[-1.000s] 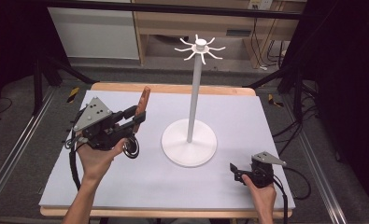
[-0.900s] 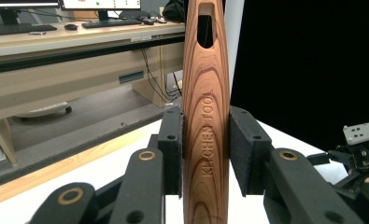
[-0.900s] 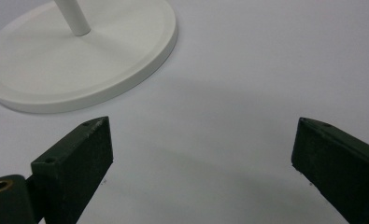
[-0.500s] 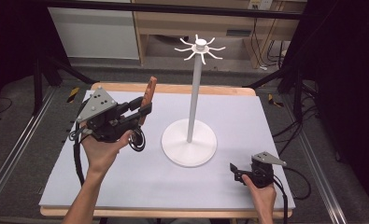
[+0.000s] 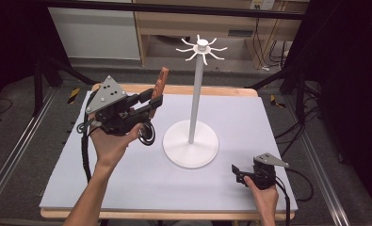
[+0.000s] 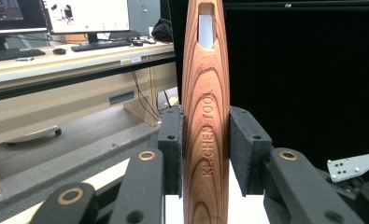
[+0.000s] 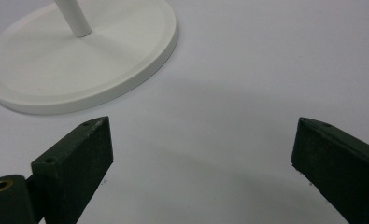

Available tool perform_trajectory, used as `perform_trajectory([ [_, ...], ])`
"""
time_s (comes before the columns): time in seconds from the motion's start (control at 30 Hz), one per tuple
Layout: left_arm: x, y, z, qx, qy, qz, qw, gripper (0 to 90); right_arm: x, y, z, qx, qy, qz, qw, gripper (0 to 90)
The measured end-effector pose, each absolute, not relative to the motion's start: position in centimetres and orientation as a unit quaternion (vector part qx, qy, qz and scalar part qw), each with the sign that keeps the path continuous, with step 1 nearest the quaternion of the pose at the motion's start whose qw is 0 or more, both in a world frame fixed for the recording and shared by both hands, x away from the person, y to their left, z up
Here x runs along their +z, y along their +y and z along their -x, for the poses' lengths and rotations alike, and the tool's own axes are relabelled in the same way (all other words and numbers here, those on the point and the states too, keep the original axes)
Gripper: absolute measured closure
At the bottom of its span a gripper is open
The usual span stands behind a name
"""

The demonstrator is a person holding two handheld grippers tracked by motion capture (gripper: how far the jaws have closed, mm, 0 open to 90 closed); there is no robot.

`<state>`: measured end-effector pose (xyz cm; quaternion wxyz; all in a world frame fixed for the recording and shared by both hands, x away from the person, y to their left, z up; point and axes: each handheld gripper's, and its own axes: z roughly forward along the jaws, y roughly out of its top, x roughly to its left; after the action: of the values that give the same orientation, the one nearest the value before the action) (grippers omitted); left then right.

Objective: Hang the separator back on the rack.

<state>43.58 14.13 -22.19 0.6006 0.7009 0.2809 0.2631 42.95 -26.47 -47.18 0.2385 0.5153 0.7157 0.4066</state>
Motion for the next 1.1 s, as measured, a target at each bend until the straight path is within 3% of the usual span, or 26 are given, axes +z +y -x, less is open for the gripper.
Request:
perform_trajectory([
  [1.1,-20.3,11.9,-44.5,0.265,0.272,-0.691,0.616,67.4,-47.2,-26.5,-43.0,0.406,0.714,-0.519,0.236,6.0],
])
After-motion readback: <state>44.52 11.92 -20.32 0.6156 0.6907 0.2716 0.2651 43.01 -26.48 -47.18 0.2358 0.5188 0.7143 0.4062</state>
